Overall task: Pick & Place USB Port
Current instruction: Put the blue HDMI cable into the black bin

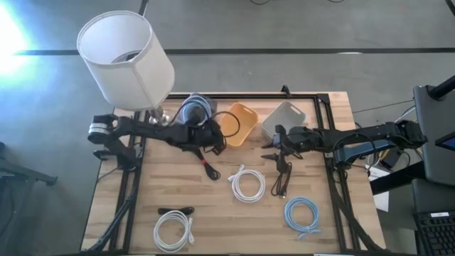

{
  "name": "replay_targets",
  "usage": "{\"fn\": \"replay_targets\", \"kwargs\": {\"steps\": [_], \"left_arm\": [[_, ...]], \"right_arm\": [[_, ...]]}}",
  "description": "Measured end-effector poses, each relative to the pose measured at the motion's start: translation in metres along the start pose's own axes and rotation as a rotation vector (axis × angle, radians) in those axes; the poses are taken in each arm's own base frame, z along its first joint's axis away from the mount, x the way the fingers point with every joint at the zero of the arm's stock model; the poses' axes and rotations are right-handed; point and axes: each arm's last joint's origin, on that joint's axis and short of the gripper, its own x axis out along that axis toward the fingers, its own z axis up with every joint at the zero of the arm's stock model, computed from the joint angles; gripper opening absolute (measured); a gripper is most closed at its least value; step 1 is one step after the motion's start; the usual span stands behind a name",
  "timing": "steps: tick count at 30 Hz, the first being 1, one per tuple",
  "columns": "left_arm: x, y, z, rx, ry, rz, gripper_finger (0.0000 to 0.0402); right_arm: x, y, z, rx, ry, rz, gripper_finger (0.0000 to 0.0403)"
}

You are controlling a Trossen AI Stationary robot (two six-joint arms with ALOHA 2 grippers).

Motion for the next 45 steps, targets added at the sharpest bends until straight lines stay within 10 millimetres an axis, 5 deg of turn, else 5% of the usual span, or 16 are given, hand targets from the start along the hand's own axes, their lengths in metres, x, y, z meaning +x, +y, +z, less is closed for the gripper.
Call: {"fn": "replay_targets", "kwargs": {"steps": [11,25,35,45], "left_arm": [[-0.036,-0.031,-0.016,0.127,0.005,-0.212,0.0108],[-0.087,-0.043,-0.022,0.152,-0.091,-0.374,0.0108],[-0.092,-0.044,-0.023,0.155,-0.106,-0.377,0.0108],[-0.092,-0.044,-0.023,0.155,-0.107,-0.377,0.0108]], "right_arm": [[-0.003,0.041,-0.011,0.041,0.078,0.155,0.0178],[-0.026,0.089,-0.059,0.134,0.491,0.229,0.0178],[-0.045,0.11,-0.081,0.15,0.637,0.242,0.0178],[-0.049,0.105,-0.103,0.106,0.704,0.152,0.0178]]}}
